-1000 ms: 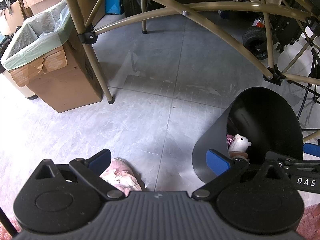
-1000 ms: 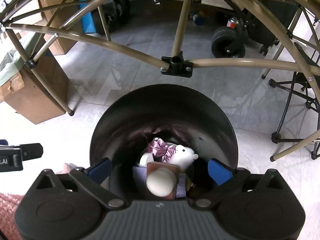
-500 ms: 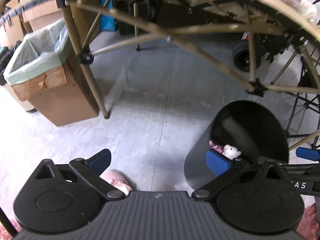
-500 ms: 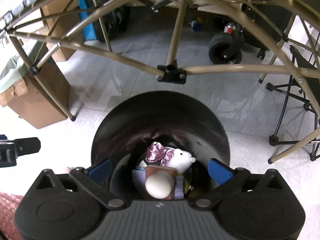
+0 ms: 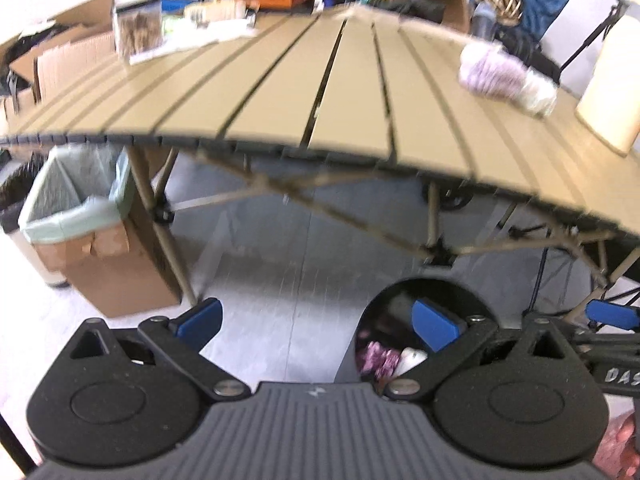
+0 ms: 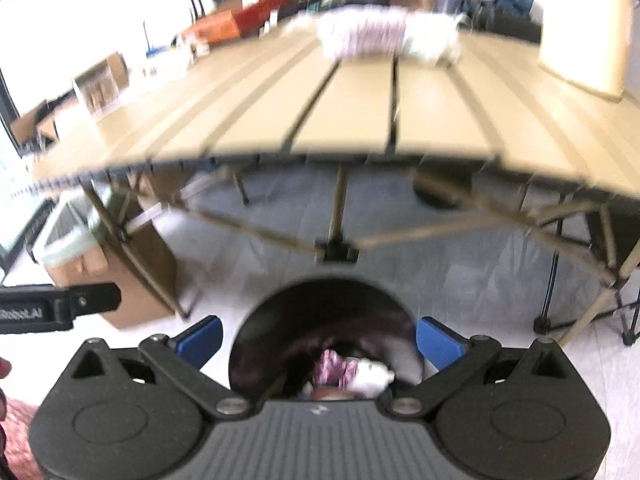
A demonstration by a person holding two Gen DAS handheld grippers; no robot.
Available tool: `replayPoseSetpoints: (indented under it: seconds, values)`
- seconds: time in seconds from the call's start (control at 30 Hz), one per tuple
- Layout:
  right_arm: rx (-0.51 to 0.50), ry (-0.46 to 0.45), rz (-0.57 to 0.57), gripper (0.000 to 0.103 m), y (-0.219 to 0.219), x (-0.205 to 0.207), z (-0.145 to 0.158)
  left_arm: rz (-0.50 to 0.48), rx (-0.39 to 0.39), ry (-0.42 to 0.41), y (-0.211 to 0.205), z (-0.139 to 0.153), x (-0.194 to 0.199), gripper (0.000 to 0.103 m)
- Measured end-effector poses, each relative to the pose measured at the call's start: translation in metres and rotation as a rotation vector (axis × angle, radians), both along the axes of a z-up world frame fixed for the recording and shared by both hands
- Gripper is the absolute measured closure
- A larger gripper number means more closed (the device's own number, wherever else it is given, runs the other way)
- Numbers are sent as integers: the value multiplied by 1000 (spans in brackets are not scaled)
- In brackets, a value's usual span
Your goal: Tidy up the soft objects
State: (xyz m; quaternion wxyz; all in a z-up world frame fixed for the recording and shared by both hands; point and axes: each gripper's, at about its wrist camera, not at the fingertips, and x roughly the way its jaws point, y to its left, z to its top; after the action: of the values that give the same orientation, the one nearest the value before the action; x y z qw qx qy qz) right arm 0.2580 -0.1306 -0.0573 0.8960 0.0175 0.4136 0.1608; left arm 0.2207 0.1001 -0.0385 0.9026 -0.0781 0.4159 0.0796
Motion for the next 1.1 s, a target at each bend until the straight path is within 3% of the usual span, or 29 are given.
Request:
replayPoseSetpoints:
  seconds: [0.2,0.53,0.8,0.97,1.1]
  values:
    - [27,-143,-62,0,-25,15,47,-27,20,-87,-17,35,24,0]
    - [90,-240,-193,0,-64,90,79,-83,59,-199,-61,76,103,0]
    - [134,-309,-301,0,-95,147,82,-88,91,-245,-101,82,183,0]
    - [207,-316,-374,0,-123,169,68,-118,123,-240,-125,72,235,0]
    - [209,-323,-450,0,-142,177,60,-133,140,-216,-140,61,267,0]
